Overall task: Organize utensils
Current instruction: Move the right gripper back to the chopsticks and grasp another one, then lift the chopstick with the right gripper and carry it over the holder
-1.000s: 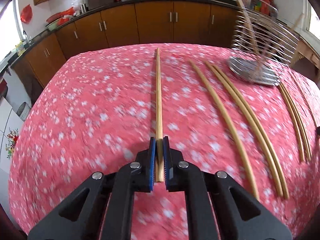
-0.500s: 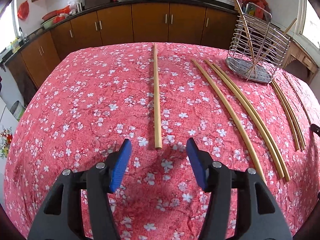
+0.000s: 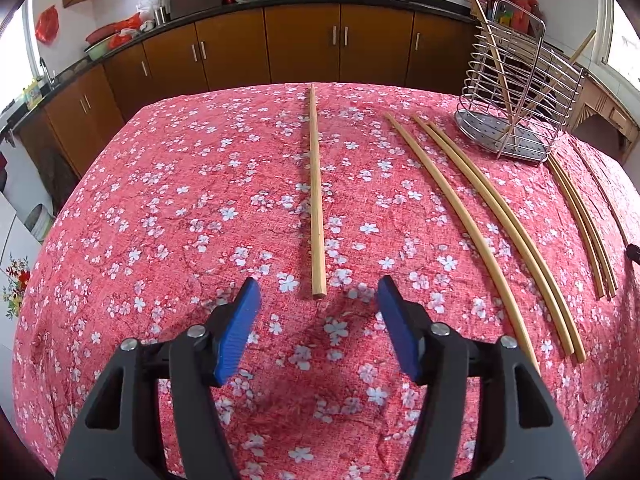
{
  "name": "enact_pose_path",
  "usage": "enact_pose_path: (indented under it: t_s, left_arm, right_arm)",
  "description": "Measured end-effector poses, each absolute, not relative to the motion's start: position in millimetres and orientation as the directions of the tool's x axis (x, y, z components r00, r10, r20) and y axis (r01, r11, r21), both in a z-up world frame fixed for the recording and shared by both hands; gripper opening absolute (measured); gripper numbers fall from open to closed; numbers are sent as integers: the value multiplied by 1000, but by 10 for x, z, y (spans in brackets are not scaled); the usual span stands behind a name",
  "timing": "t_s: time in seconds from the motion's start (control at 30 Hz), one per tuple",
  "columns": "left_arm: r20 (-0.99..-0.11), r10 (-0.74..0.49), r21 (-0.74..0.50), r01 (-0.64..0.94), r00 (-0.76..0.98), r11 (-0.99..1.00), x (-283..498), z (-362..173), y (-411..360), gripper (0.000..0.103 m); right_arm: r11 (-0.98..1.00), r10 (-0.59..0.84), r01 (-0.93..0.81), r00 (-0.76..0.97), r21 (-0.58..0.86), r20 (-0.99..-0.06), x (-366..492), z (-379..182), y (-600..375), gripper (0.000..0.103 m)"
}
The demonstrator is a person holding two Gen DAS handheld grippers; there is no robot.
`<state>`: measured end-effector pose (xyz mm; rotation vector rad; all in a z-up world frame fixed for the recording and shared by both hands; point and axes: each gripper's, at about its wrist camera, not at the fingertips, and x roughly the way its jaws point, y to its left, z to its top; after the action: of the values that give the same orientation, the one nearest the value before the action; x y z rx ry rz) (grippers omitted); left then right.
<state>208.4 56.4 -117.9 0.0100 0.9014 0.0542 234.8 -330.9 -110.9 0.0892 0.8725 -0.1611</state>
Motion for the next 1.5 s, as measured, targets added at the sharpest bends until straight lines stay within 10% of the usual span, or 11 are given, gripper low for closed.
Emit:
enact_pose_path:
  t_s: [0.33,0.53,0.8,1.5]
  left_arm:
    - [-787,54,27,-53,615,998,2100,-1198,581,73]
    - [-782,58,27,-60,620,998,2086,-1184,612,64]
    - [-771,63,79,-4,633,997,2064,-1164,459,29]
    - [-753,41,30,-27,657,999,1974,-1101,624,7]
  right_arm:
    - [984,-104,180,631,14,-768,2348,-1113,-3344,20]
    - [984,-102,180,632,17,-769,2347,-1111,-3344,20]
    - [985,-103,171,631,9,-769,2354,-1112,-3315,17]
    - [990,-70,135,686,33,-724,2116,-1000,-3303,8]
